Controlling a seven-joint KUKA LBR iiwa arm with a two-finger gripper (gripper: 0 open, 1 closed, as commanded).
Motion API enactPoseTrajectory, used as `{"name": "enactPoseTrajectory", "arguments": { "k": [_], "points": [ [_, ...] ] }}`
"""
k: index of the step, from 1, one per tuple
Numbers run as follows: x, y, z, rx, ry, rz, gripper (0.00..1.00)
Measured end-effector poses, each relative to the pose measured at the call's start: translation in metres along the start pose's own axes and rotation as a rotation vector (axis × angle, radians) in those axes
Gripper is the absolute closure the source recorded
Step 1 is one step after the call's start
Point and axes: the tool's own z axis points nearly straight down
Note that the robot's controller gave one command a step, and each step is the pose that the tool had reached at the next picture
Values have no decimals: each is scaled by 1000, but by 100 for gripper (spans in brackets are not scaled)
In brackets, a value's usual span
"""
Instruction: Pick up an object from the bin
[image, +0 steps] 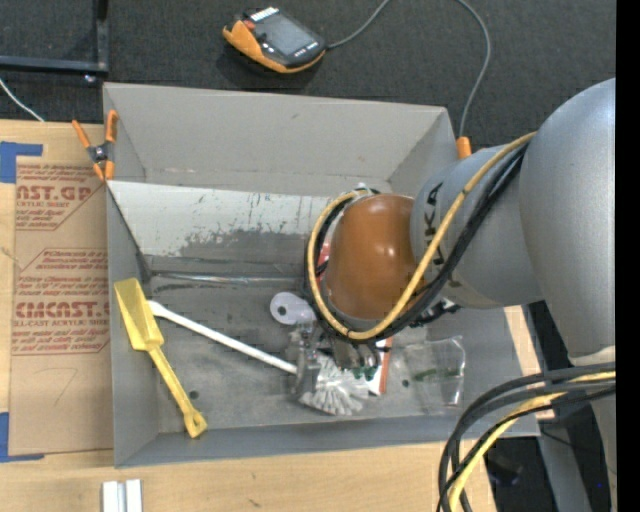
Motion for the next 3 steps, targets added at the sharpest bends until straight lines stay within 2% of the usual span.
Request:
{"name": "enactPoseTrajectory", "arguments": {
  "k": [1,2,3],
  "points": [
    [20,29,31,0,0,-9,100],
    [8,45,30,1,0,-12,100],
    [8,45,30,1,0,-12,100]
  ]
}}
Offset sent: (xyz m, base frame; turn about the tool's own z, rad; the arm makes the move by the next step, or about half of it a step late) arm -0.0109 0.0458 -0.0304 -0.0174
